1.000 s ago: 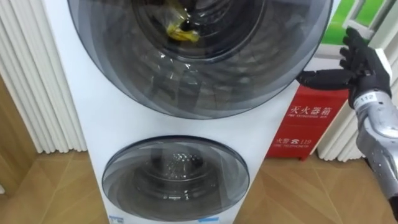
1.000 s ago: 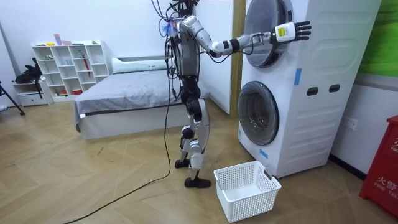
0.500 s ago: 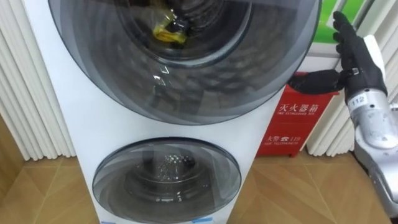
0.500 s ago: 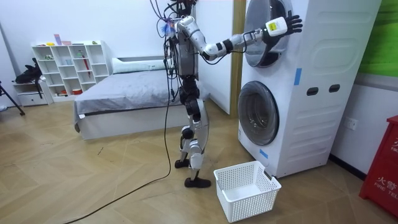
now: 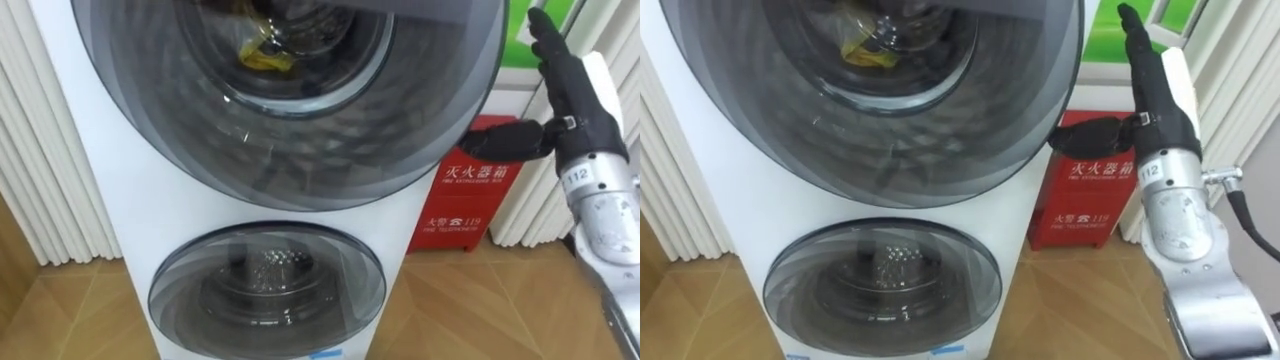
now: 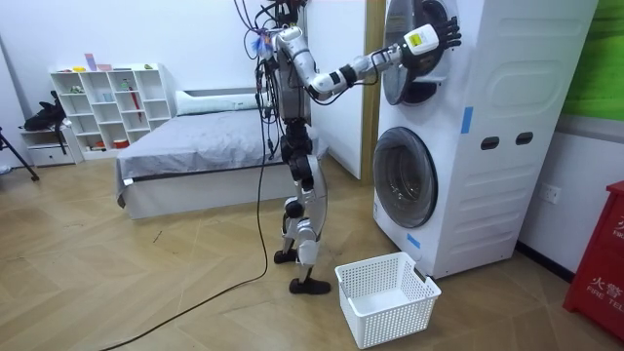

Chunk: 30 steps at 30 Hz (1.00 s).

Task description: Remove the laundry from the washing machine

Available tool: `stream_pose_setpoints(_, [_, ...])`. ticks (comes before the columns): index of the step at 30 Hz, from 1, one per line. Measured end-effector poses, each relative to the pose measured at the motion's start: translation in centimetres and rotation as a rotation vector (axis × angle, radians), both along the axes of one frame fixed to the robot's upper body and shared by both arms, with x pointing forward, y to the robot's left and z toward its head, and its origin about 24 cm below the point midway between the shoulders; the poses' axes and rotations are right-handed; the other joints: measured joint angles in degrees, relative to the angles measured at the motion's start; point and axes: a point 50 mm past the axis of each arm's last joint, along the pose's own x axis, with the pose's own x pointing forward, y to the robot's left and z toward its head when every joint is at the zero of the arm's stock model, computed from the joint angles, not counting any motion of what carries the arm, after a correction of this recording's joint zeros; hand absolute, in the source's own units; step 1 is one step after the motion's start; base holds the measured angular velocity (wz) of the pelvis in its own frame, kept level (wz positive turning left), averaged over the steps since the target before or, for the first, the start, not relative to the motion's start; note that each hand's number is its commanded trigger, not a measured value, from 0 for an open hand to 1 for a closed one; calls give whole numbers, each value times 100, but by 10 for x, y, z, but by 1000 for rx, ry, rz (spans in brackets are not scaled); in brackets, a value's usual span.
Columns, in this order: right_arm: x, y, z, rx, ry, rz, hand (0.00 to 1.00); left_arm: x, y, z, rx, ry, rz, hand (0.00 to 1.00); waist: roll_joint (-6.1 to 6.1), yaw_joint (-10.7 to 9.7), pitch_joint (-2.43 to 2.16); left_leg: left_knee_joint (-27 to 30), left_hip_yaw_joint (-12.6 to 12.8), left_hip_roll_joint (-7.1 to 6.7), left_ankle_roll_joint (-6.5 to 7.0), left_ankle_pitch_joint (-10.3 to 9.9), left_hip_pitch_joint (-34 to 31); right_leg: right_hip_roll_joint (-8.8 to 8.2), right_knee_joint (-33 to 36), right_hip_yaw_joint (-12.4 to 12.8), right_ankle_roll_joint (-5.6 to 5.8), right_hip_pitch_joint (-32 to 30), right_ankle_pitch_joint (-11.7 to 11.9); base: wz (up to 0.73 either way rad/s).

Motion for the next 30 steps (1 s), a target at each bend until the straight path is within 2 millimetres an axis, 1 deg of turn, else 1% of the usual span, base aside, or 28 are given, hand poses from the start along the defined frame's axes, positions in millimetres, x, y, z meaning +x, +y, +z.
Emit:
stream_pose_setpoints(2, [-8, 3, -2, -8, 6, 34, 0, 0, 0, 0, 0, 0, -1, 0, 0, -20, 0, 2, 20, 2, 0, 0, 3, -7, -24, 29, 0, 3, -1, -8])
stream_pose_setpoints(3, [-12, 5, -2, -14, 12, 58, 0, 0, 0, 0, 0, 1, -2, 0, -3, -62, 1, 3, 19, 4, 0, 0, 1, -5, -68, 25, -1, 18, 0, 0])
stream_pose_setpoints(4, [-13, 8, -2, -21, 22, 86, 0, -2, 0, 0, 1, 4, -1, 0, -6, -128, 2, 3, 19, 8, 0, 0, 4, -3, -77, 18, -4, 27, 3, 0])
stream_pose_setpoints(6, [-15, 11, 0, -31, 27, 122, 0, -2, 0, 0, 1, 5, -1, 0, -12, -180, 6, 5, 23, 12, -1, 0, 8, 0, -85, 19, -4, 28, 3, 0])
stream_pose_setpoints(10, [-27, 12, 2, -62, 29, 168, 0, -2, 1, 0, -1, -4, -6, 0, -34, -183, 14, 5, 46, 17, -2, 1, -6, 4, -92, 22, -4, 12, 2, 0])
stream_pose_setpoints(12, [-29, 14, 4, -81, 30, 193, 0, -4, 2, 0, -1, 0, -7, 0, -52, -189, 21, 6, 82, 17, -2, 1, -2, 10, -92, 40, -5, 8, 3, -5])
stream_pose_setpoints(16, [-32, 16, 8, -97, 37, 243, 0, -9, 3, -1, -8, 4, -12, 0, -86, -201, 28, 5, 119, 17, -2, 1, 3, 44, -91, 76, -8, -1, 6, -4])
stream_pose_setpoints(19, [-33, 16, 10, -95, 43, 271, 0, -10, 3, -1, -14, -6, -2, 0, -90, -201, 27, 5, 125, 21, -2, 1, 3, 50, -89, 81, -9, -4, 6, -1])
stream_pose_setpoints(23, [-34, 19, 11, -87, 40, 292, 0, -10, 4, 0, -22, -23, 15, 0, -90, -198, 27, 6, 132, 34, -3, 2, 13, 73, -87, 106, -23, -6, 15, -2])
stream_pose_setpoints(30, [-42, 26, 23, -142, -2, 336, 0, -7, 6, 0, -18, -32, 8, 0, -91, -190, 22, 19, 136, 53, -38, 24, -10, 95, -86, 123, -52, -41, 30, -1])
